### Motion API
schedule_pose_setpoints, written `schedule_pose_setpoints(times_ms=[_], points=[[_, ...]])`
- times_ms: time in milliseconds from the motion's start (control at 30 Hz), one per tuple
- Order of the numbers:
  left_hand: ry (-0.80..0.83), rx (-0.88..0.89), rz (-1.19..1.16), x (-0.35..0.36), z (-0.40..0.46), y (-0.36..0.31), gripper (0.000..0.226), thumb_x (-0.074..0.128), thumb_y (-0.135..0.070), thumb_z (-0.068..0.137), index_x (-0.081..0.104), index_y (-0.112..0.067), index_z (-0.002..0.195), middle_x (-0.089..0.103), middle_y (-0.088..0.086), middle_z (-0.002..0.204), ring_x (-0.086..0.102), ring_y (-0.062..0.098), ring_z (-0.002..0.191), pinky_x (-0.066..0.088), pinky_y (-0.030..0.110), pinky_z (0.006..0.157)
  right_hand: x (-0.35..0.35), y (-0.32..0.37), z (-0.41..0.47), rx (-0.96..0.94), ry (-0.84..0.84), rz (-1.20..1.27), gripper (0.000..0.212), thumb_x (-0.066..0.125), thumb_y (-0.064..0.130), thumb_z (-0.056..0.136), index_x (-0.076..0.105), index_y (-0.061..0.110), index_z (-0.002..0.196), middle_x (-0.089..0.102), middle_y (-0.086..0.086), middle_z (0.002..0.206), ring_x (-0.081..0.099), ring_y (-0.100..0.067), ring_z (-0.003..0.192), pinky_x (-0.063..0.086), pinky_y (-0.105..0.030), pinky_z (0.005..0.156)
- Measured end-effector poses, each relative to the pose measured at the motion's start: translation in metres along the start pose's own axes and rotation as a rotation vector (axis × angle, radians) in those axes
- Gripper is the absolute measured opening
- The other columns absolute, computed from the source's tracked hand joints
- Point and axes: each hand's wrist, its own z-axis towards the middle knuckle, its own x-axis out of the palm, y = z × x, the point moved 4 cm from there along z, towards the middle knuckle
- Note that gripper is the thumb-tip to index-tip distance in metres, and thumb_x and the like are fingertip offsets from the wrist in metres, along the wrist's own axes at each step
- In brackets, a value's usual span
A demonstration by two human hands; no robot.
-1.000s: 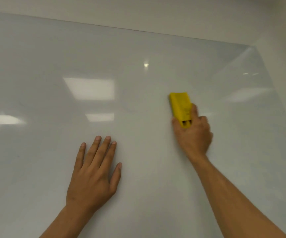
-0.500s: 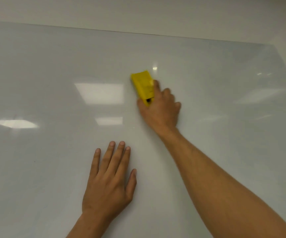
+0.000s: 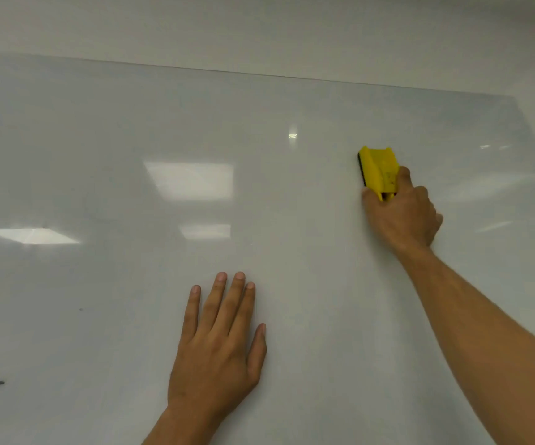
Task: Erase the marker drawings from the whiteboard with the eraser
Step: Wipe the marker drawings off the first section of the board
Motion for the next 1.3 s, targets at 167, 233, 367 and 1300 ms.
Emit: schedule_pose_setpoints(times_ms=[167,233,367,1300], points=[[-0.007,0.005,0.004,0.001,-0.001,-0.001,0.060,0.040,-0.040,0.095,0.048,-0.005,0.143,0.041,0.011,0.153,0.034,0.031,0.144,0.027,0.057,0.113,0.015,0.058,-0.013,-0.055,0.037,0.028,0.076,0.052,0.054,0.092,0.025,0.019,0.154,0.050,-0.022,0.130,0.052,-0.042,0.117,0.036,-0.049,0.099],[-0.009,0.009,0.005,0.001,-0.001,0.001,0.060,0.040,-0.040,0.095,0.049,-0.005,0.143,0.042,0.011,0.152,0.034,0.032,0.144,0.027,0.057,0.113,0.019,0.093,-0.036,-0.200,0.085,0.014,0.076,0.050,0.056,0.093,0.023,0.019,0.155,0.050,-0.019,0.129,0.052,-0.040,0.115,0.037,-0.049,0.097],[0.003,0.010,0.008,0.000,0.000,0.001,0.060,0.041,-0.041,0.095,0.050,-0.005,0.142,0.045,0.012,0.150,0.036,0.031,0.143,0.028,0.057,0.113,0.026,0.136,-0.114,-0.564,0.140,0.011,0.075,0.048,0.056,0.092,0.023,0.022,0.154,0.054,-0.013,0.116,0.054,-0.033,0.102,0.039,-0.044,0.084],[-0.053,-0.177,0.003,-0.041,-0.031,0.142,0.060,0.036,-0.043,0.097,0.045,-0.008,0.146,0.038,0.010,0.155,0.030,0.030,0.146,0.025,0.057,0.117,0.014,0.115,-0.214,-0.739,0.045,0.005,0.067,0.055,0.053,0.082,0.059,0.016,0.138,0.059,-0.010,0.081,0.059,-0.034,0.069,0.042,-0.039,0.059]])
